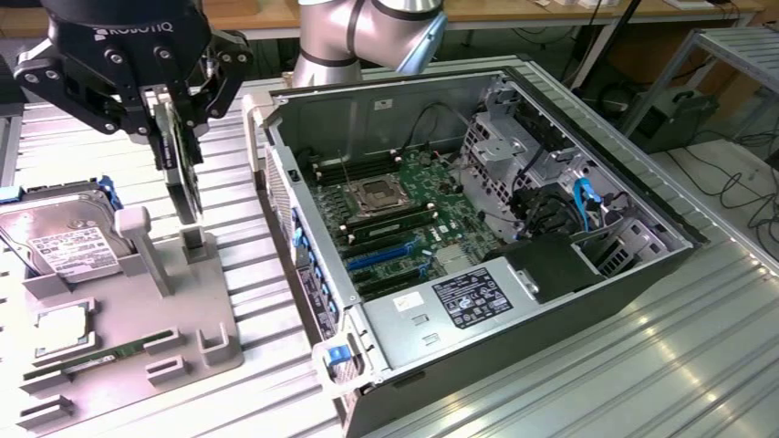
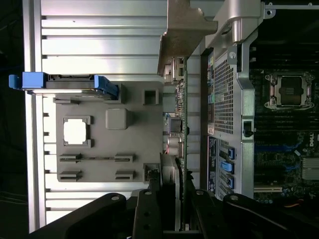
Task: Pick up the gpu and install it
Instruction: 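Pick up the gpu and move the gpu toward the slot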
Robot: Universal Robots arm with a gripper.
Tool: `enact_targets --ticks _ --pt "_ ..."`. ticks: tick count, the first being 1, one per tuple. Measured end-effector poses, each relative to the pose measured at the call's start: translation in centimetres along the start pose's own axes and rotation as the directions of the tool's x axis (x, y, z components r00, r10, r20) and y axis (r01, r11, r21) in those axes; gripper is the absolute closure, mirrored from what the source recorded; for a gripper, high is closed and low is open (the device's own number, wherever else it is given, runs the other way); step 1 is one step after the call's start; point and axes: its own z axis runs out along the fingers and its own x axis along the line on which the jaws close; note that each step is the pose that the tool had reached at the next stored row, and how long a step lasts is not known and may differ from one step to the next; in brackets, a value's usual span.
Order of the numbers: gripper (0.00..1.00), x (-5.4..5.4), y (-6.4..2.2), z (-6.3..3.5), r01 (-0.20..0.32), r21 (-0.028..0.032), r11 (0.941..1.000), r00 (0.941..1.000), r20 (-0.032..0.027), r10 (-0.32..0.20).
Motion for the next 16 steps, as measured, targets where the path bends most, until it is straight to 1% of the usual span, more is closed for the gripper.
enact_targets --ticks 16 --pt "0.73 -1.7 0.01 0.04 0.0 0.0 1.0 1.0 0.0 0.0"
